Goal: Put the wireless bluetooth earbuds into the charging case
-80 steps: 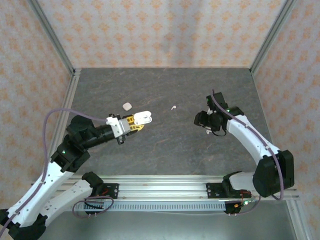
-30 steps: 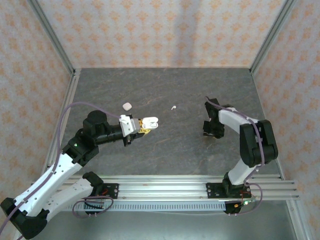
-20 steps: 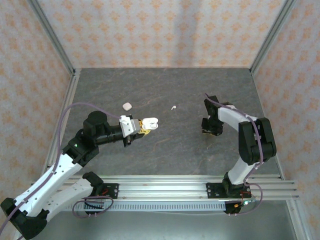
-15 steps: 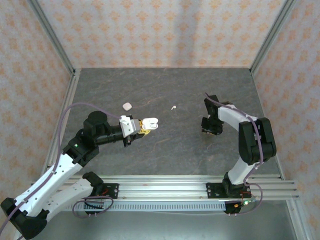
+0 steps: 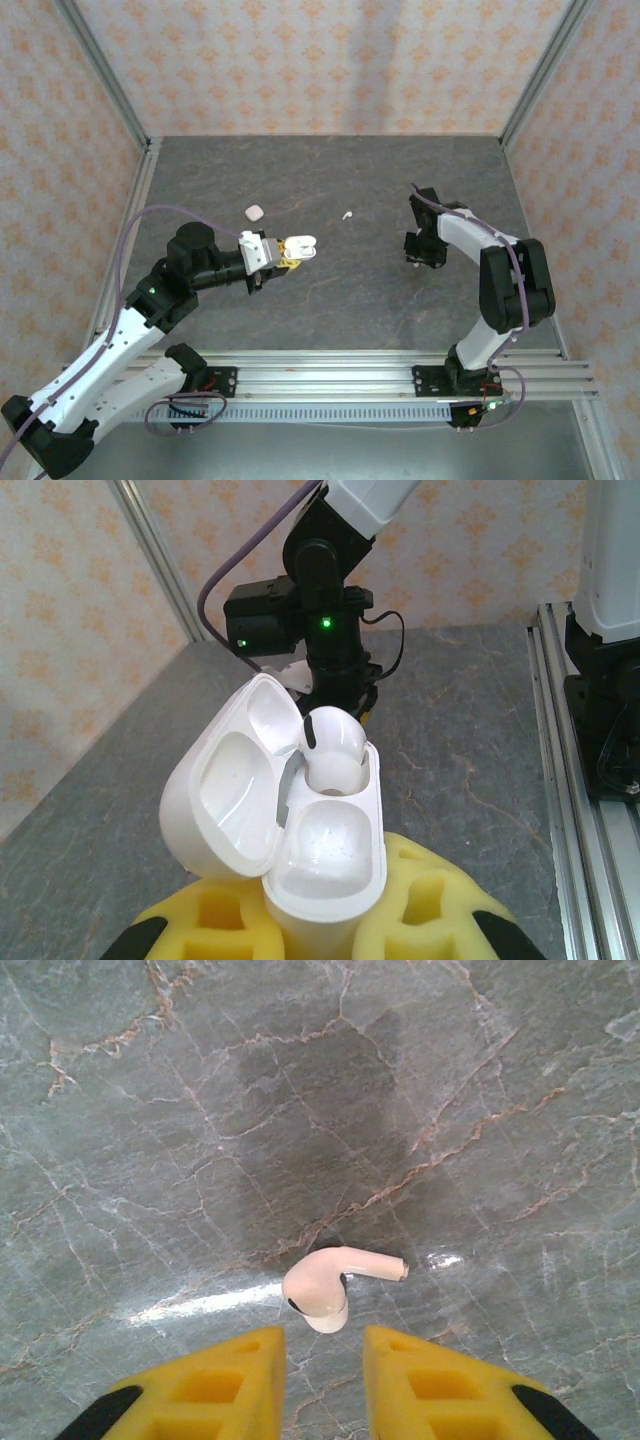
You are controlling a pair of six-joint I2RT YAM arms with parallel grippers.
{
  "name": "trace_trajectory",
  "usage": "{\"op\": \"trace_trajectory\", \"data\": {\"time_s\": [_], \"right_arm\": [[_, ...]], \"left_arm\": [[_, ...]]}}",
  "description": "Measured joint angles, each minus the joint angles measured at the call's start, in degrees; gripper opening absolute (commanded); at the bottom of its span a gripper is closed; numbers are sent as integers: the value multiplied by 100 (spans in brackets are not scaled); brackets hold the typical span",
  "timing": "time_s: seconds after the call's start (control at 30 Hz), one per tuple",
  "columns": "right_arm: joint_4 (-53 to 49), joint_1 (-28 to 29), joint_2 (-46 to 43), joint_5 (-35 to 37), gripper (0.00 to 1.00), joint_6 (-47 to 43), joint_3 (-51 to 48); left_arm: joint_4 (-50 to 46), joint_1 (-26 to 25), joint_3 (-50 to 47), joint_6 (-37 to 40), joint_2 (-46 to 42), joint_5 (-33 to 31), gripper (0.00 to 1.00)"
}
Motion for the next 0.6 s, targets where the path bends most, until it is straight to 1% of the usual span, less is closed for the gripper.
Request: {"op": "trace_trajectory", "data": {"time_s": [0.3,0.6], "right_arm": [[181,28,289,2,23,-20,0],[214,131,380,190,8,-118,63]], "left_arm": [[0,0,2,0,0,-2,0],[-42,0,0,-2,0,-2,0]]}}
